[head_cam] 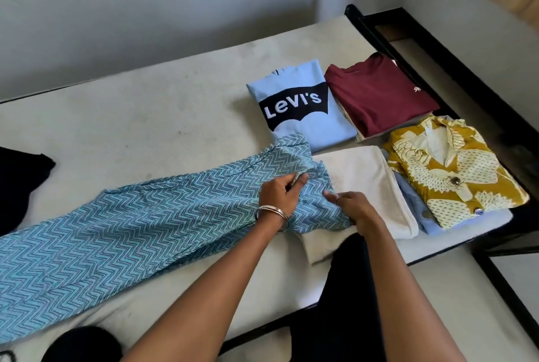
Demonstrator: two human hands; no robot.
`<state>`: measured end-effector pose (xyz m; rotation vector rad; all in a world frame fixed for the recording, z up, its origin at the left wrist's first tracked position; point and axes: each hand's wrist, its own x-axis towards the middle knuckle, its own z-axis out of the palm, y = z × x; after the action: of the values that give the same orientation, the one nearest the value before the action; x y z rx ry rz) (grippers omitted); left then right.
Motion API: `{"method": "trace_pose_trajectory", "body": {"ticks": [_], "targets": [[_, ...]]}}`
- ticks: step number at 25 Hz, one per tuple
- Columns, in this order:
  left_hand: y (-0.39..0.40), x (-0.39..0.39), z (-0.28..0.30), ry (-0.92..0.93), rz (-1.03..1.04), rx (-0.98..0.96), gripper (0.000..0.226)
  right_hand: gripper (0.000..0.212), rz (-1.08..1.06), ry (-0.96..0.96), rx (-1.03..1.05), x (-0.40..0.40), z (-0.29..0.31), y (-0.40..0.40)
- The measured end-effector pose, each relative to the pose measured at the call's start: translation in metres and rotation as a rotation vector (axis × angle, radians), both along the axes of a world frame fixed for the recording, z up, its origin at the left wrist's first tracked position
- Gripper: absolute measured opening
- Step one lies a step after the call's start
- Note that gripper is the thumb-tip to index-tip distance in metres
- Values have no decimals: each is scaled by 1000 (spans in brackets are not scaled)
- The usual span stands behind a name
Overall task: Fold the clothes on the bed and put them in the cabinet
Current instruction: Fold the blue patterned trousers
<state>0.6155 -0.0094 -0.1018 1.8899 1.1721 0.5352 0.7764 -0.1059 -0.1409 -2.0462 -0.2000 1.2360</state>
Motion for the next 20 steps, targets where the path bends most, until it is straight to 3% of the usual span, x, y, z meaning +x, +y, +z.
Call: {"method": "trace_pose_trajectory", "body": {"ticks": [2, 5, 8, 10, 13, 16, 20], "targets": [[-5, 2, -1, -12, -45, 31, 49, 36, -4, 12, 66, 1, 7, -2], [-10, 4, -5, 19, -146, 108, 41, 32, -360, 190, 284, 5, 20, 5], [-19, 10, -11, 317, -374, 107, 41, 11, -537, 358, 301, -2, 33, 8], [-30, 13, -14, 507, -453, 138, 44, 27, -513, 422, 285, -16, 37, 7], [-43, 12, -19, 629, -453, 125, 45, 28, -451, 338, 323, -38, 35, 4], [-44, 17, -16, 626, -394, 97, 48, 30, -554, 196, 384, -42, 33, 2], [-33, 7, -10, 676, -431, 272, 69, 27, -575, -82, 349, -33, 34, 17]]}}
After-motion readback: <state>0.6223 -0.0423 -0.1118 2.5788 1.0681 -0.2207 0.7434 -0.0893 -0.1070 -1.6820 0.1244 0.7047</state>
